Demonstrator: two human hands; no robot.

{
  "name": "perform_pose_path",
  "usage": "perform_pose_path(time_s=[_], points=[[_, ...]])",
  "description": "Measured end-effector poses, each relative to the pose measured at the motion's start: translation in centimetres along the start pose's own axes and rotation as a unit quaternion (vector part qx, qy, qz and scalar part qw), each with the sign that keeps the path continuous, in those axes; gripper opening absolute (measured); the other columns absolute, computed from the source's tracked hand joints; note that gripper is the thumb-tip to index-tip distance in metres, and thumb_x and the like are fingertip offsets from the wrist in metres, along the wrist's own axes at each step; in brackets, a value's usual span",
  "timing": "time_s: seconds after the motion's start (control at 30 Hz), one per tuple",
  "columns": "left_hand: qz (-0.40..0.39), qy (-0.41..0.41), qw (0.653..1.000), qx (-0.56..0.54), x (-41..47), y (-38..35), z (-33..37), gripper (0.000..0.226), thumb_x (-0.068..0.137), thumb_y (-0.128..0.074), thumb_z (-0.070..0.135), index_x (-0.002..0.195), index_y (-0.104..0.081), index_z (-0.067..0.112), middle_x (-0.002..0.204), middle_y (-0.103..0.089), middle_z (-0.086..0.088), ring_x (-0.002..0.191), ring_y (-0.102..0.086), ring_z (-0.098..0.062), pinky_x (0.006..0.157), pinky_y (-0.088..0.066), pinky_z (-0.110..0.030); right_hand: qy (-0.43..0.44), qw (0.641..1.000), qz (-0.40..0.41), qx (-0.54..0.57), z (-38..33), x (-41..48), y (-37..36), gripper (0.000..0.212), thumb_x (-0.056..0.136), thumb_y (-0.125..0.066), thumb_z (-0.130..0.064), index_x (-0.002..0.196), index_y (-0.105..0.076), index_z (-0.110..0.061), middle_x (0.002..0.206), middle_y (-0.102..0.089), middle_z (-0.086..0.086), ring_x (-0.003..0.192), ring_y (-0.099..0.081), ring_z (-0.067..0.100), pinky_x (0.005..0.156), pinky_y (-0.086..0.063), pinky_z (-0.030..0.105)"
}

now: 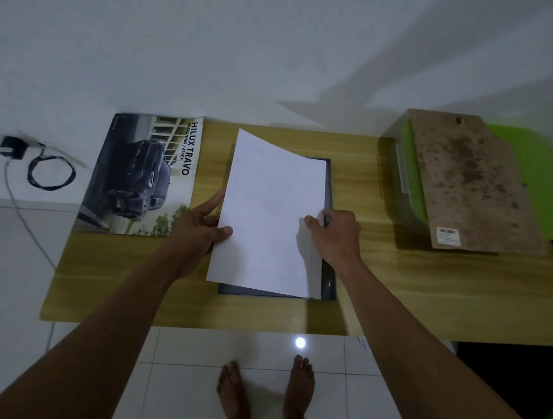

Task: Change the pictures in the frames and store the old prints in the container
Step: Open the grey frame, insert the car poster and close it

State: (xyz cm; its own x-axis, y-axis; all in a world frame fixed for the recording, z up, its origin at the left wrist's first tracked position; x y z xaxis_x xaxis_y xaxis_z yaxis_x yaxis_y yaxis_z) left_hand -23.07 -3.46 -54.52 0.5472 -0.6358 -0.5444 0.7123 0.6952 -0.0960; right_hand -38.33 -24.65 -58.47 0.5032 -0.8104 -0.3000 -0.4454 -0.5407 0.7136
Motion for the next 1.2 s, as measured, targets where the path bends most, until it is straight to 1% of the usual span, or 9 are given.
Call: perform_pose_path(time_s=[0.07, 0.2, 0.33, 0.5, 0.6, 0.7, 0.83, 1.0, 1.2], points=[[-0.005, -0.002, 1.000, -0.005, -0.1, 0.0, 0.2, 0.075, 0.089, -0.054, -0.011, 0.143, -0.041, 0.040, 0.122, -0.067, -0.001, 0.110, -0.065, -0.024, 0.089, -0.054, -0.042, -0.005, 1.000, -0.002, 0.017, -0.2, 0.1, 0.0, 0.039, 0.085, -0.069, -0.046, 0.109, -0.068, -0.015, 0.117, -0.061, 0.003, 0.113, -0.054, 0.023, 0.084, -0.048, 0.030], [0.002, -0.006, 1.000, -0.021, -0.1, 0.2, 0.6, 0.073, 0.089, -0.050, -0.012, 0.140, -0.044, 0.040, 0.119, -0.069, 0.002, 0.104, -0.067, -0.021, 0.080, -0.057, -0.035, -0.016, 0.999, -0.006, -0.036, -0.5, -0.2, -0.1, 0.034, 0.087, -0.064, -0.048, 0.088, -0.054, -0.016, 0.113, -0.058, 0.005, 0.115, -0.049, 0.031, 0.082, -0.043, 0.034], [0.007, -0.007, 1.000, -0.028, 0.1, 0.7, 0.6, 0.072, 0.089, -0.044, -0.014, 0.133, -0.051, 0.043, 0.114, -0.071, 0.007, 0.106, -0.066, -0.024, 0.090, -0.052, -0.043, -0.015, 0.994, -0.039, -0.098, -1.1, -1.1, -0.2, 0.046, 0.091, -0.059, -0.050, 0.115, -0.061, -0.011, 0.132, -0.045, 0.009, 0.126, -0.035, 0.031, 0.097, -0.044, 0.045], [0.023, 0.007, 0.999, 0.032, 0.3, 0.3, -0.7, 0.082, 0.083, -0.040, -0.015, 0.124, -0.054, 0.055, 0.122, -0.067, 0.005, 0.111, -0.061, -0.031, 0.095, -0.047, -0.055, 0.030, 0.988, -0.027, -0.148, -1.9, -2.3, -0.8, 0.048, 0.092, -0.059, -0.045, 0.130, -0.053, -0.017, 0.133, -0.043, 0.010, 0.126, -0.033, 0.031, 0.099, -0.043, 0.048], [0.033, 0.001, 0.998, 0.048, 0.3, 0.1, -1.4, 0.084, 0.080, -0.039, -0.016, 0.120, -0.055, 0.056, 0.123, -0.065, 0.007, 0.112, -0.060, -0.029, 0.094, -0.049, -0.053, 0.018, 0.990, -0.006, -0.142, -2.1, -2.2, -0.7, 0.046, 0.091, -0.063, -0.038, 0.130, -0.054, -0.015, 0.134, -0.045, 0.010, 0.126, -0.035, 0.030, 0.098, -0.042, 0.044], [0.034, -0.022, 0.995, 0.093, 0.0, -0.2, -1.5, 0.085, 0.075, -0.038, -0.016, 0.129, -0.052, 0.049, 0.119, -0.067, 0.013, 0.111, -0.061, -0.021, 0.089, -0.053, -0.046, 0.010, 0.989, 0.004, -0.145, -2.3, -2.2, -0.8, 0.047, 0.090, -0.065, -0.036, 0.129, -0.054, -0.013, 0.133, -0.046, 0.009, 0.125, -0.037, 0.030, 0.098, -0.041, 0.044], [0.011, -0.056, 0.988, 0.146, 0.0, -0.4, -1.1, 0.088, 0.065, -0.039, -0.008, 0.136, -0.047, 0.044, 0.122, -0.065, 0.014, 0.110, -0.062, -0.018, 0.091, -0.050, -0.056, -0.001, 0.992, 0.026, -0.126, -2.2, -2.1, -1.3, 0.046, 0.088, -0.068, -0.031, 0.126, -0.055, -0.011, 0.130, -0.049, 0.009, 0.122, -0.040, 0.028, 0.097, -0.045, 0.044], [0.025, -0.063, 0.981, 0.181, -0.1, -0.6, -0.9, 0.091, 0.069, -0.037, -0.015, 0.140, -0.043, 0.042, 0.122, -0.064, 0.018, 0.112, -0.060, -0.006, 0.092, -0.052, -0.039, -0.017, 0.996, 0.044, -0.070, -1.8, -1.7, -1.2, 0.050, 0.084, -0.073, -0.023, 0.130, -0.057, -0.012, 0.133, -0.051, 0.007, 0.125, -0.041, 0.026, 0.101, -0.045, 0.048], [0.015, -0.079, 0.984, 0.159, -0.4, -0.6, -1.1, 0.088, 0.068, -0.039, -0.010, 0.140, -0.044, 0.041, 0.123, -0.066, 0.013, 0.110, -0.063, -0.010, 0.090, -0.054, -0.045, 0.007, 0.995, 0.078, -0.060, -1.9, -1.6, -1.4, 0.037, 0.082, -0.075, -0.015, 0.119, -0.068, -0.010, 0.121, -0.062, 0.006, 0.114, -0.057, 0.026, 0.092, -0.054, 0.045]])
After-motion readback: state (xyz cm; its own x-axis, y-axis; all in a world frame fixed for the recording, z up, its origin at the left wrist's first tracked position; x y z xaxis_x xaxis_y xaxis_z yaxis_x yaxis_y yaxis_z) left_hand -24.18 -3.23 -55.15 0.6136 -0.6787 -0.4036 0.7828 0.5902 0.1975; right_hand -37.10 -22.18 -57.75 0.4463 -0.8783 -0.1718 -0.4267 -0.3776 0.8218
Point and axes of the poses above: each hand's wrist, its own x-axis towards the middle knuckle, its own y-axis out of the back of the hand, z = x × y, the point moved 3 cm from there along x, towards the middle knuckle
